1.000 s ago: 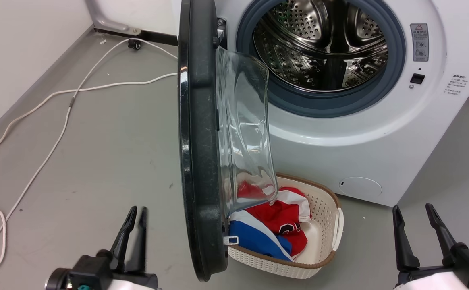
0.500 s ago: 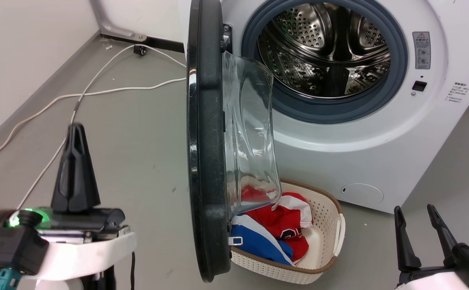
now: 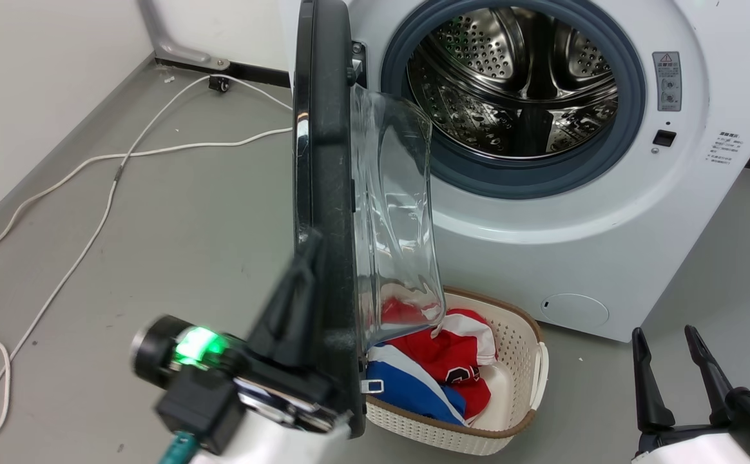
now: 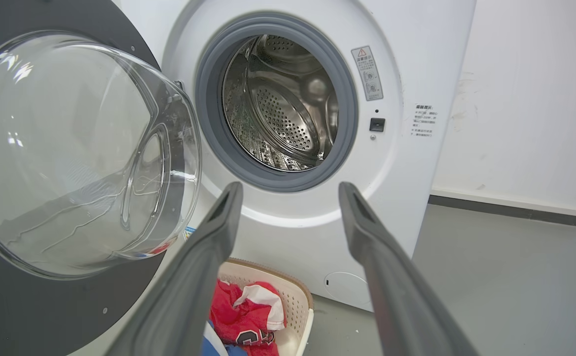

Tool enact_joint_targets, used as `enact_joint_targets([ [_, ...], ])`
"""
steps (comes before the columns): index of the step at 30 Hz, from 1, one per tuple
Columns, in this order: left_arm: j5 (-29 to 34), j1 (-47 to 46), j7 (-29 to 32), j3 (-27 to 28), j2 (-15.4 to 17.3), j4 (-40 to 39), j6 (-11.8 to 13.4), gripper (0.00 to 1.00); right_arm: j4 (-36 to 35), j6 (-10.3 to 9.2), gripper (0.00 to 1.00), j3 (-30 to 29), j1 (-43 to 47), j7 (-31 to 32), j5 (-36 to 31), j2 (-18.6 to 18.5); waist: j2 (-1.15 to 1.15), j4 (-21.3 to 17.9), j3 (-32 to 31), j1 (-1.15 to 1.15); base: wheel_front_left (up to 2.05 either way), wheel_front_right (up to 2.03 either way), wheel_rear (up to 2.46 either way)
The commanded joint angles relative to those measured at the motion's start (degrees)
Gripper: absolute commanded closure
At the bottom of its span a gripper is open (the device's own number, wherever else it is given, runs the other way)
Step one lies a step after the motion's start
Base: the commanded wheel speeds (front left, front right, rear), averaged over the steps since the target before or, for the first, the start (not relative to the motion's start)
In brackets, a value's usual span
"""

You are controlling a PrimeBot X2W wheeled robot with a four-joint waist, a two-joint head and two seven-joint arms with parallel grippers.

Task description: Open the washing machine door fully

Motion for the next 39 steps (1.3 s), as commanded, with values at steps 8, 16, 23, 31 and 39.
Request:
enact_joint_targets([
  [8,-1.0,4.5,-0.1,-8.1,2.5,9.0,-0.9,1.00,0.2,-0.04,0.00,-0.3,-0.5,-0.2,0.8,0.2,0.00,0.1,0.4,0.00,0.00,0.00,0.00],
  [16,-2.4,3.0,2.4,-10.9,4.0,16.9,-0.8,1.00,0.4,-0.04,0.00,-0.3,-0.6,-0.2,0.9,0.2,0.00,0.7,1.2,0.00,0.00,0.00,0.00],
  [23,-3.0,1.5,2.5,-8.8,4.0,20.8,1.3,1.00,0.4,-0.04,0.00,0.3,-1.0,-0.2,0.3,0.2,0.00,1.9,2.7,0.00,0.00,0.00,0.00],
  [31,-3.8,1.4,1.0,-6.4,4.0,21.9,3.4,1.00,0.9,-0.04,0.00,1.0,-0.9,-0.2,0.1,0.2,0.00,6.3,3.8,0.00,0.00,0.00,0.00],
  [39,-6.0,-0.6,0.3,-2.3,4.1,22.1,5.4,1.00,1.0,-0.04,0.00,2.0,-2.3,-0.2,-1.2,0.1,0.00,11.0,6.5,0.00,0.00,0.00,0.00],
])
